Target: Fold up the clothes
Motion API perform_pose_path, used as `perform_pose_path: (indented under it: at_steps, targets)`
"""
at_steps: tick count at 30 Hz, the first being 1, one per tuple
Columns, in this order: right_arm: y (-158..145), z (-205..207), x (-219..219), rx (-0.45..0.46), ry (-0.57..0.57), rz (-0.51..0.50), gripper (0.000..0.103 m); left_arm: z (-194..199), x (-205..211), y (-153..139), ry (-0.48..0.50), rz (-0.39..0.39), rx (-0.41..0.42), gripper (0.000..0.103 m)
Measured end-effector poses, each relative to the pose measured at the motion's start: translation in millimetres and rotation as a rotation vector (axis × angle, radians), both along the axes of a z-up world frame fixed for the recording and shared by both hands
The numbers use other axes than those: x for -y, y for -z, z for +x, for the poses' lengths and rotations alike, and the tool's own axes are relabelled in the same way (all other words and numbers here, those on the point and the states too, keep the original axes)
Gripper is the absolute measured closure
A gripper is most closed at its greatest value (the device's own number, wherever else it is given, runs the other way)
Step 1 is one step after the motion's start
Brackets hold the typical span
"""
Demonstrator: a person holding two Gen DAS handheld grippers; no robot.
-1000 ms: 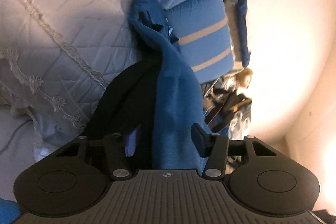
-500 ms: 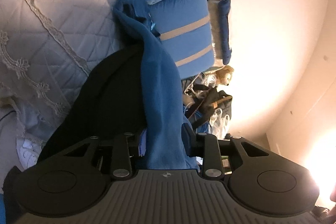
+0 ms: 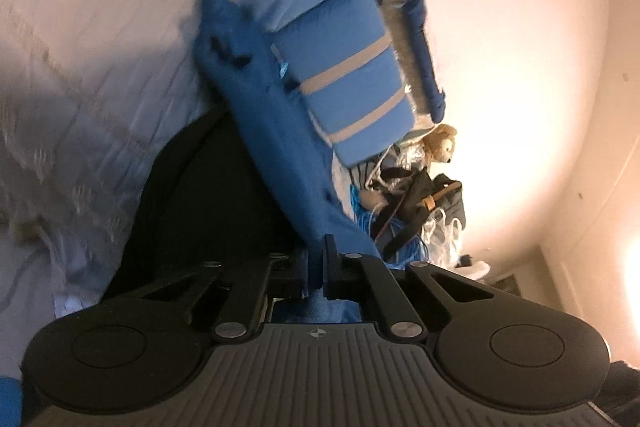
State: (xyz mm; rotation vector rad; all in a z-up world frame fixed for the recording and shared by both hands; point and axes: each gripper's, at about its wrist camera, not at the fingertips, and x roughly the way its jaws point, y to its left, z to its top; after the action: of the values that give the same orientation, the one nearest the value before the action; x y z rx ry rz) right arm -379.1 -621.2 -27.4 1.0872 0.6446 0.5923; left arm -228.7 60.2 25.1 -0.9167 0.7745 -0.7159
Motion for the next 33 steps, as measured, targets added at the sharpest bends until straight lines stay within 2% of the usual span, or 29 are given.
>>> perform_pose_path:
  at_steps: [6, 9, 13, 15, 21, 24, 26, 29, 33]
  targets:
    - [-62, 4, -2, 0.105, 0.052, -0.100, 0.095, -5, 0, -41, -0.128, 0.070, 0.030, 0.098]
    - [-83, 10, -6, 0.086, 0.105, -0.175, 0.095, -8, 5, -56, -0.190, 0.123, 0.050, 0.098]
    - [-104, 16, -16, 0.065, 0.154, -0.281, 0.095, -13, 25, -81, -0.229, 0.263, 0.136, 0.098]
    - [-112, 16, -20, 0.074, 0.164, -0.314, 0.095, -17, 32, -92, -0.233, 0.304, 0.180, 0.098]
    - [-124, 4, -15, 0.151, 0.147, -0.299, 0.095, -37, 42, -121, -0.223, 0.406, 0.359, 0.098]
    - [-130, -7, -9, 0.195, 0.133, -0.285, 0.095, -51, 38, -132, -0.210, 0.399, 0.415, 0.098]
    - [-133, -14, -4, 0.225, 0.123, -0.275, 0.095, -56, 42, -137, -0.197, 0.433, 0.441, 0.098]
    - [-134, -15, -4, 0.228, 0.131, -0.270, 0.095, -50, 51, -131, -0.169, 0.499, 0.456, 0.097]
    - [-132, 1, -11, 0.217, 0.126, -0.269, 0.095, -32, 48, -123, -0.154, 0.442, 0.417, 0.097]
